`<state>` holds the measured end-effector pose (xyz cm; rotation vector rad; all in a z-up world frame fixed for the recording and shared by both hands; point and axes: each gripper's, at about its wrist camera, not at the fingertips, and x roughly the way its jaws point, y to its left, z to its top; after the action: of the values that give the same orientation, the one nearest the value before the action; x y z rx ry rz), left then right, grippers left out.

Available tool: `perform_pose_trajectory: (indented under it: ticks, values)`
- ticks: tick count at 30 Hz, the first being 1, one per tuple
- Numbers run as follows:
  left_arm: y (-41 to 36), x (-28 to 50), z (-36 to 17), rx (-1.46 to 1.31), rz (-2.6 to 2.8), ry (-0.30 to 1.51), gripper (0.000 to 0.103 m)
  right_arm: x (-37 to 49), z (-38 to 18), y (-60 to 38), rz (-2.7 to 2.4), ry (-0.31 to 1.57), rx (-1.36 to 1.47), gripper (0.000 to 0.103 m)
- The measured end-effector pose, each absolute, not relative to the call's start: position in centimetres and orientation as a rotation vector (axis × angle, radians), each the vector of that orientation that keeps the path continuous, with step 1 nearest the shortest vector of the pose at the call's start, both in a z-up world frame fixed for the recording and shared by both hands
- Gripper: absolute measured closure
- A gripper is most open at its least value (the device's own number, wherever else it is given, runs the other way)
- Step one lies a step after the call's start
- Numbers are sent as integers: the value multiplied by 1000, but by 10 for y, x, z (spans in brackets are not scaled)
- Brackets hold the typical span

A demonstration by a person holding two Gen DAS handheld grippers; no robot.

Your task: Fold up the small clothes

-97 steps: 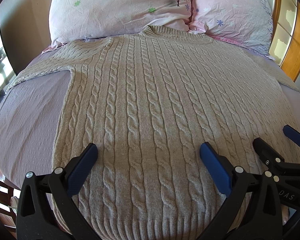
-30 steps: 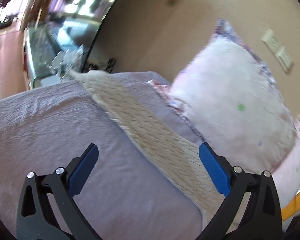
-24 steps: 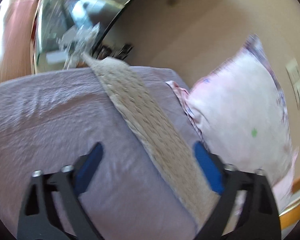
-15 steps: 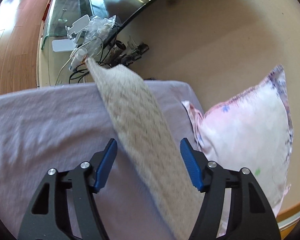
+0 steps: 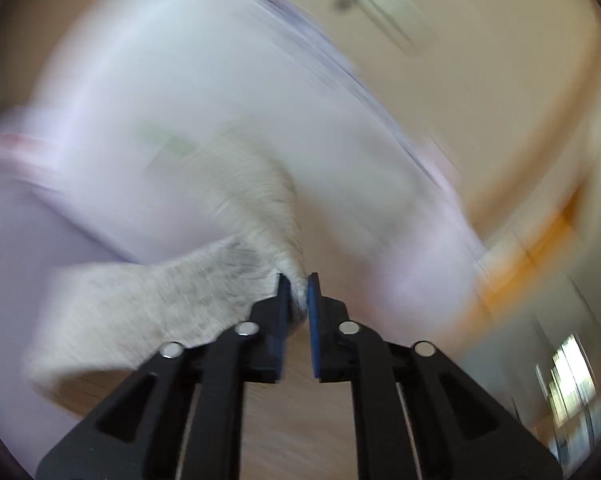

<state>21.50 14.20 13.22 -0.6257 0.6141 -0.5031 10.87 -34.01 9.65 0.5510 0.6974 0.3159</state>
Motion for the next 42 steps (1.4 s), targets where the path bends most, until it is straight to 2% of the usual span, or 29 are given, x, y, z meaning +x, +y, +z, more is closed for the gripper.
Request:
perform_pose_trajectory:
  ticks: [1, 2, 5, 7, 9, 12, 18, 23, 26, 27, 29, 30, 31, 32, 34, 35, 36, 38, 42]
  values:
    - [102, 212, 130, -570, -605, 671, 65, 106, 97, -339, 322, 704, 541, 34]
    - [57, 203, 122, -500, -720, 747, 59, 102, 97, -339, 333, 711, 536, 34]
    - [19, 169, 107, -423, -839, 827, 56, 77, 100, -348, 380, 707, 519, 32]
    - [34, 137, 99, -408, -843, 816, 41, 58, 100, -357, 412, 707, 508, 25]
    - [63, 103, 94, -381, -809, 798, 40, 36, 94, -367, 475, 731, 508, 25]
    - [113, 46, 84, -337, -731, 806, 31, 1, 84, -380, 576, 774, 525, 25]
    - [193, -49, 33, -493, -642, 860, 22, -57, 48, -398, 721, 918, 631, 25]
    - [202, -68, -20, -616, -601, 923, 21, -67, -5, -396, 679, 1092, 705, 25]
    - [187, -63, -34, -642, -633, 937, 21, -65, -24, -392, 739, 1070, 822, 25]
    - [181, -60, -37, -642, -649, 940, 21, -64, -28, -389, 762, 1059, 844, 30]
    - [173, -56, -42, -658, -666, 941, 24, -61, -35, -381, 806, 1042, 878, 44]
    - [171, -54, -43, -671, -668, 943, 28, -60, -38, -377, 825, 1038, 884, 63]
    - [169, -51, -46, -698, -670, 944, 40, -59, -40, -374, 838, 1038, 882, 89]
    - [168, -48, -51, -726, -659, 962, 53, -59, -40, -372, 849, 1029, 876, 94]
    - [167, -47, -56, -765, -646, 992, 69, -62, -30, -372, 880, 986, 871, 95]
    - [168, -48, -56, -785, -639, 1005, 81, -63, -17, -373, 903, 943, 864, 95]
    - [168, -51, -54, -814, -667, 1008, 99, -62, -5, -375, 921, 906, 858, 95]
    - [169, -52, -35, -825, -706, 957, 97, -52, 29, -375, 955, 817, 817, 95]
    - [165, -19, 37, -694, -743, 790, 97, -5, 93, -362, 968, 679, 665, 95]
